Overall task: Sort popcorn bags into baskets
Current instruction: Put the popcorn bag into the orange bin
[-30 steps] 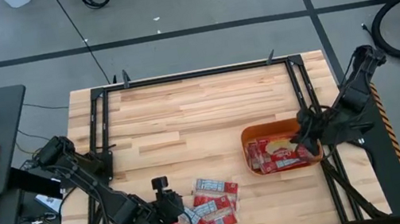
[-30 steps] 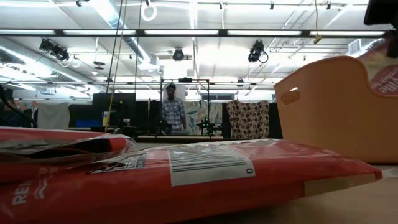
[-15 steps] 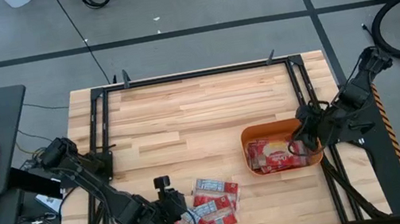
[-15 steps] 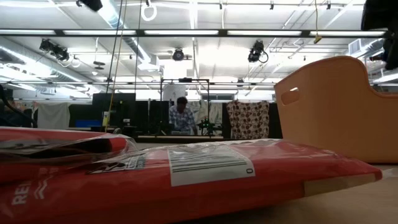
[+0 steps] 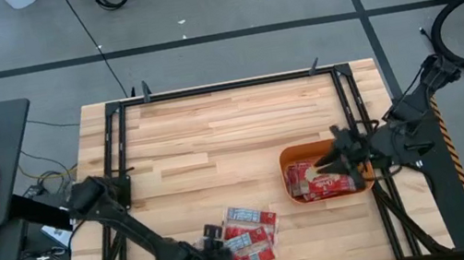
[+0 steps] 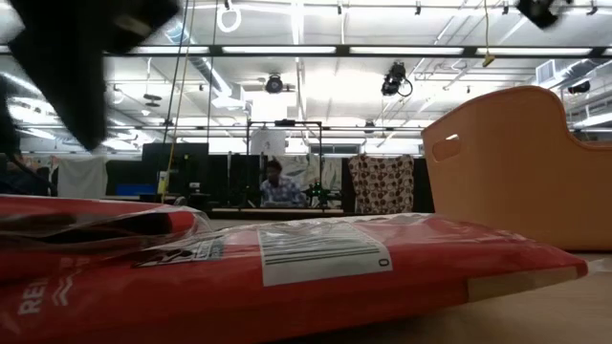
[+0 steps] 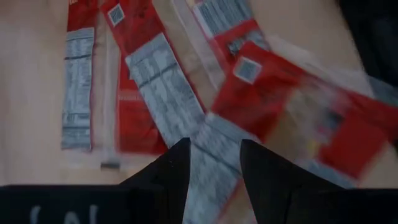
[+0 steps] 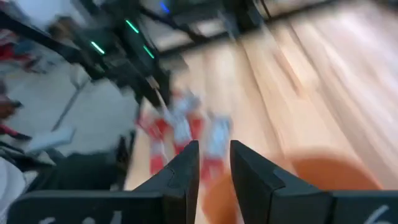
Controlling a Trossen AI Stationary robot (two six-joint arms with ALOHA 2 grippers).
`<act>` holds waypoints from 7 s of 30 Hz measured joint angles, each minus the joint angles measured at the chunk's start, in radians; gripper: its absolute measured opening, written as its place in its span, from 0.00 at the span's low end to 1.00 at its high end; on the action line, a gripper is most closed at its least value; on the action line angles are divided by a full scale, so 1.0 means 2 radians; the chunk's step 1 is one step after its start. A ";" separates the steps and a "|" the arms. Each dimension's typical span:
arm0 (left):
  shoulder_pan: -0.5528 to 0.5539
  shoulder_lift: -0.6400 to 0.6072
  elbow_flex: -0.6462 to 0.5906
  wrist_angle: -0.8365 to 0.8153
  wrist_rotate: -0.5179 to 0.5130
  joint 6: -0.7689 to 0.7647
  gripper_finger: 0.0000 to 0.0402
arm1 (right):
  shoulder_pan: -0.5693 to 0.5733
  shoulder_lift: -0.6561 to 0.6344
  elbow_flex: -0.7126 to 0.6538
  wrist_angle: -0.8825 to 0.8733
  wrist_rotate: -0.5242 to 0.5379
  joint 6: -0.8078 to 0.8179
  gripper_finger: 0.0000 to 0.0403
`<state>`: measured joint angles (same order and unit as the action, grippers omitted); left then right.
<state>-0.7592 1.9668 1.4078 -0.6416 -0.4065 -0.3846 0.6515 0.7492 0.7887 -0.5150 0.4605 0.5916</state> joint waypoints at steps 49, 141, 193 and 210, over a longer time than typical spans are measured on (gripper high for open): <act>-0.027 0.008 -0.040 -0.032 -0.143 -0.011 0.37 | -0.029 0.304 -0.001 0.264 0.023 -0.127 0.24; 0.018 -0.151 -0.035 0.031 -0.128 0.027 0.11 | -0.036 0.520 0.253 0.169 0.024 -0.274 0.02; -0.002 -0.182 -0.035 -0.021 -0.148 -0.038 0.33 | 0.025 0.206 0.167 -0.344 -0.085 0.371 0.01; 0.020 -0.182 -0.035 -0.021 -0.109 -0.038 0.33 | 0.017 0.210 0.201 -0.198 0.016 0.238 0.01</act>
<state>-0.7200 1.6035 1.3380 -0.6846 -0.6235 -0.4603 0.6849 1.1688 1.1907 -0.9117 0.4930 1.0682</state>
